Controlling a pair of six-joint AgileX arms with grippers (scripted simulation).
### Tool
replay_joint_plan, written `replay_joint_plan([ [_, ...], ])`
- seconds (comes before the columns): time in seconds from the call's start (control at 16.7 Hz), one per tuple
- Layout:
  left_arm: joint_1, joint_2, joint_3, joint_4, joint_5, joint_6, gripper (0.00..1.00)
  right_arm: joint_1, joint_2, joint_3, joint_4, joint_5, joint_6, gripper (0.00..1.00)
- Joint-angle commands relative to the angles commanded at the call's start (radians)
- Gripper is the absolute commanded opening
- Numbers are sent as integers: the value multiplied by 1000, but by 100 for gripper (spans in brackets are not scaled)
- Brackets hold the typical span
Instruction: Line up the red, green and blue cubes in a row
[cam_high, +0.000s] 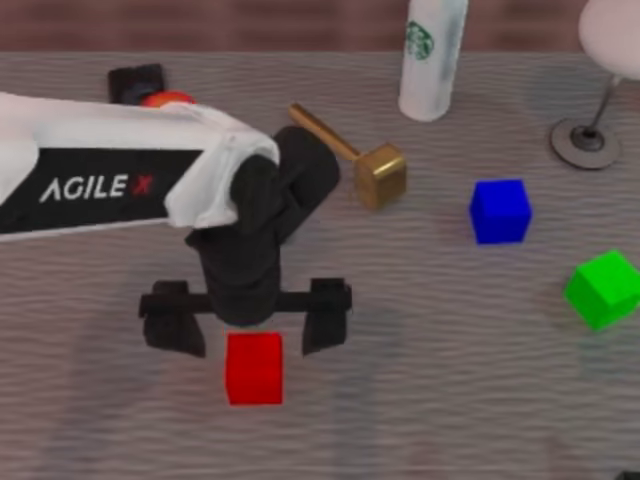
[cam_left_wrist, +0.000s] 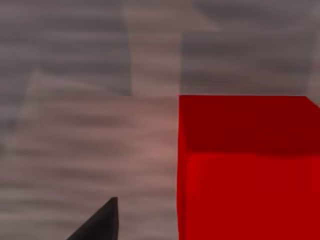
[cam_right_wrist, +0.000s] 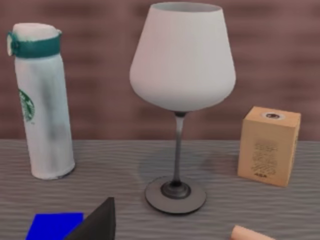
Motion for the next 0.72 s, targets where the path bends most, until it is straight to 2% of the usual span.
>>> replay_joint_plan([
  [0.3,11,-69,77,-144,0,-3,100,0,0,0,0,0,0,100],
  [0.54,6,-66,75,-142,0,-2,100,0,0,0,0,0,0,100],
  [0.72,37,-127,19,-104,-5,2,100,8,62,59,-41,-3,-14,100],
])
